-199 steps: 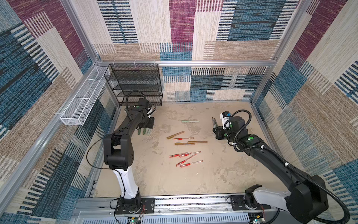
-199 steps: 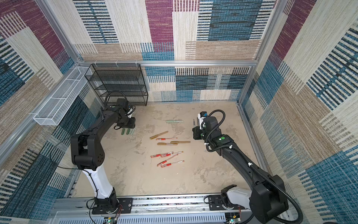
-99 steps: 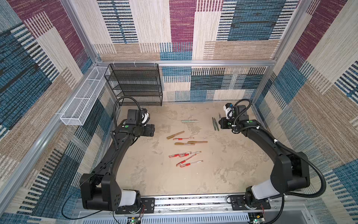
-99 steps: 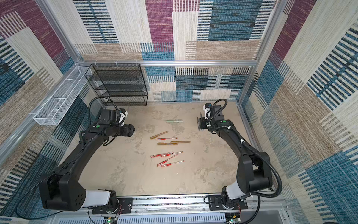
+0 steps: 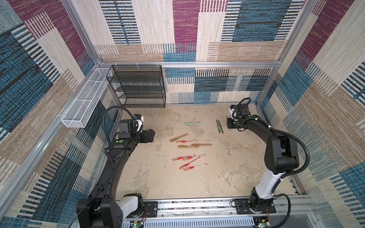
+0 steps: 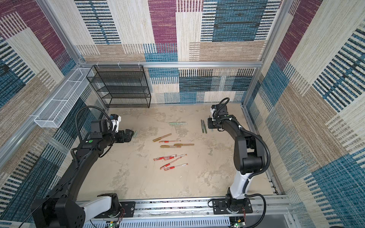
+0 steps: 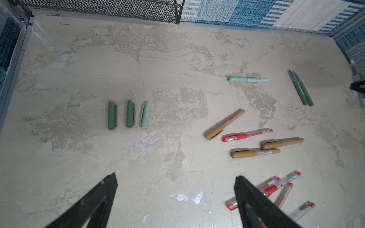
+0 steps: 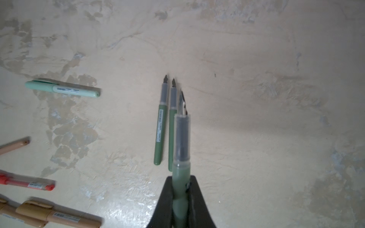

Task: Open the pen caps
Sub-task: 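Lower the uncapped pen beside the other uncapped pens with the right gripper and release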

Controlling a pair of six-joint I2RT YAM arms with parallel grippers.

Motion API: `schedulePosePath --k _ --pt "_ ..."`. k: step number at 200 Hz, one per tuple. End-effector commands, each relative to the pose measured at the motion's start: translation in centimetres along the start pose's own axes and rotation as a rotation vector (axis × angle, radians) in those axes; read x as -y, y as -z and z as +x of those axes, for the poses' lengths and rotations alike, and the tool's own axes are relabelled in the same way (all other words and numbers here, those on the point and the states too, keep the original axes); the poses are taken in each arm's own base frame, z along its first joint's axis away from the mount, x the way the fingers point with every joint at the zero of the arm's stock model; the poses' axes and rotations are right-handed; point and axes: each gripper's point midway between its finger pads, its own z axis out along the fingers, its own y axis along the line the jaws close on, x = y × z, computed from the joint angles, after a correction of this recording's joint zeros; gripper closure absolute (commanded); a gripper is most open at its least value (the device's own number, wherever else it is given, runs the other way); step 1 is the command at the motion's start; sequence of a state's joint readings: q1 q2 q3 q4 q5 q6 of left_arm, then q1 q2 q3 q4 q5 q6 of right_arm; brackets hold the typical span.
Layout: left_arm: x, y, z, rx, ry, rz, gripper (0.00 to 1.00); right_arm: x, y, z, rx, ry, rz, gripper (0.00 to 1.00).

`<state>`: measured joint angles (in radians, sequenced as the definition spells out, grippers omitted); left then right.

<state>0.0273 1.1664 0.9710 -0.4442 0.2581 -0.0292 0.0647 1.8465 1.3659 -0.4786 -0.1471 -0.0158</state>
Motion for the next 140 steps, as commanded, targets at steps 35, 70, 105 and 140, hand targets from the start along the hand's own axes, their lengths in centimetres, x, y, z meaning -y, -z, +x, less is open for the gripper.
schedulePosePath --k 35,70,105,140 --pt "-0.1 0.4 -1.4 0.062 0.017 0.012 0.03 1.0 -3.9 -0.6 -0.023 -0.001 0.013 1.00" --pt "-0.3 0.5 -1.5 0.063 0.020 0.011 0.04 1.4 -6.1 -0.5 -0.047 -0.003 0.016 1.00" --pt "-0.5 0.5 -1.6 0.063 0.032 0.008 0.05 1.3 -7.3 -0.1 -0.060 -0.021 0.001 0.99" --pt "-0.7 0.4 -1.4 0.062 0.039 0.006 0.05 1.3 -8.2 0.7 -0.083 -0.028 -0.005 0.96"
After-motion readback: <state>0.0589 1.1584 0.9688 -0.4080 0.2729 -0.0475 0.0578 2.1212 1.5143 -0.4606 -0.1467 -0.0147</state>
